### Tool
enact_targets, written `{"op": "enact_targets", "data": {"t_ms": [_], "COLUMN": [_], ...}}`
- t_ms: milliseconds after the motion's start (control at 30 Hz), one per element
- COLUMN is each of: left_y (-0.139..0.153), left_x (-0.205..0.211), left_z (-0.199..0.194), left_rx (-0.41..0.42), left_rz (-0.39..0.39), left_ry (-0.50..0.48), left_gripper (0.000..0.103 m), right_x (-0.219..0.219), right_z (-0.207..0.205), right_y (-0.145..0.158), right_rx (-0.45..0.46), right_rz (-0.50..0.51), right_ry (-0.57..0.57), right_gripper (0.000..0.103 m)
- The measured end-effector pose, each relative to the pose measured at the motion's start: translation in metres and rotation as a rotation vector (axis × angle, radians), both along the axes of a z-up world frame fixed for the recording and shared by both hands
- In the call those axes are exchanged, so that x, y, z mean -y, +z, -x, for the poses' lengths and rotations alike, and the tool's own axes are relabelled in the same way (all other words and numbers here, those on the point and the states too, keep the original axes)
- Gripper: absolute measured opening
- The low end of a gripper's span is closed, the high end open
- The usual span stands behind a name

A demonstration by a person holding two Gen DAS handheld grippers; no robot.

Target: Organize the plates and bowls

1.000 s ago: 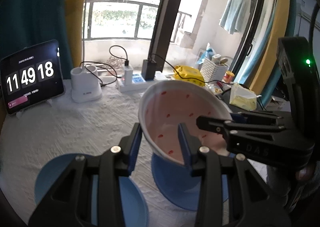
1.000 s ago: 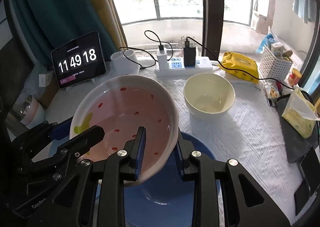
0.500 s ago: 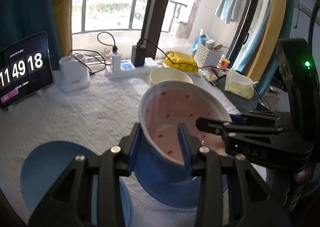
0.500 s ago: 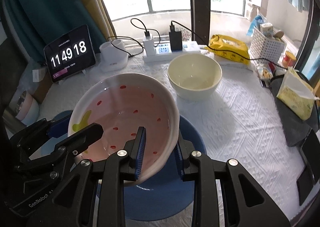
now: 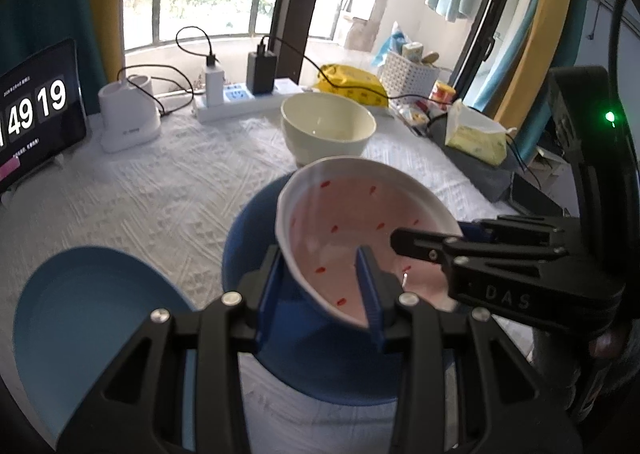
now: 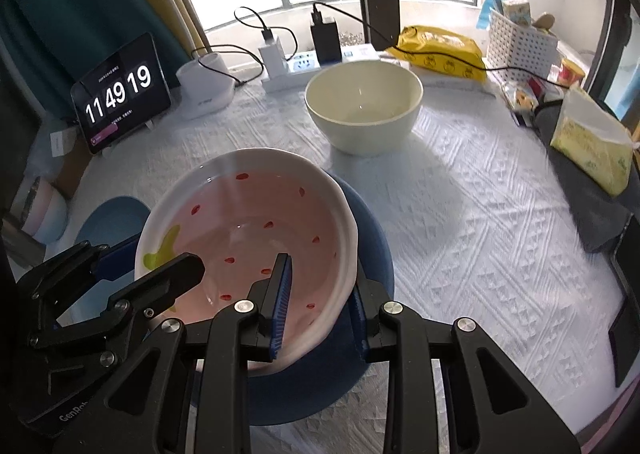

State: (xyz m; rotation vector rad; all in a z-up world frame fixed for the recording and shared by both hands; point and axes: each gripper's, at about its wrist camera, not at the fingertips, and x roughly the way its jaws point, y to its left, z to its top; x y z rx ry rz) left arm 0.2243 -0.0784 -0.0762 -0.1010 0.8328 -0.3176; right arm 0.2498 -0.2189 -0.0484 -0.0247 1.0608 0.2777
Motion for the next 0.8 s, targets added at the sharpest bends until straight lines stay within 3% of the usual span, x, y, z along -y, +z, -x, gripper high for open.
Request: {"op": "enact_targets", "data": {"t_ms": [500,800], "left_y": [-0.010,-0.014], "left_x": [0.004,0.004], "left_z": [-0.001,-0.002], "left_rx": [-0.022,-0.032], "left_rz": [-0.034,-0.055], "left_ry": [-0.005,-0.009], "left_gripper": [0.038,0.039], "right_x": [0.001,-0.008], "right_z": [0.003,0.004], "right_y": [-0.013,-0.012], "right_rx": [-0.014,-0.011], "right_rz": [0.010,0.070], "right_ry": [-0.001,0.027], "right_gripper": [0.029,0.029]}}
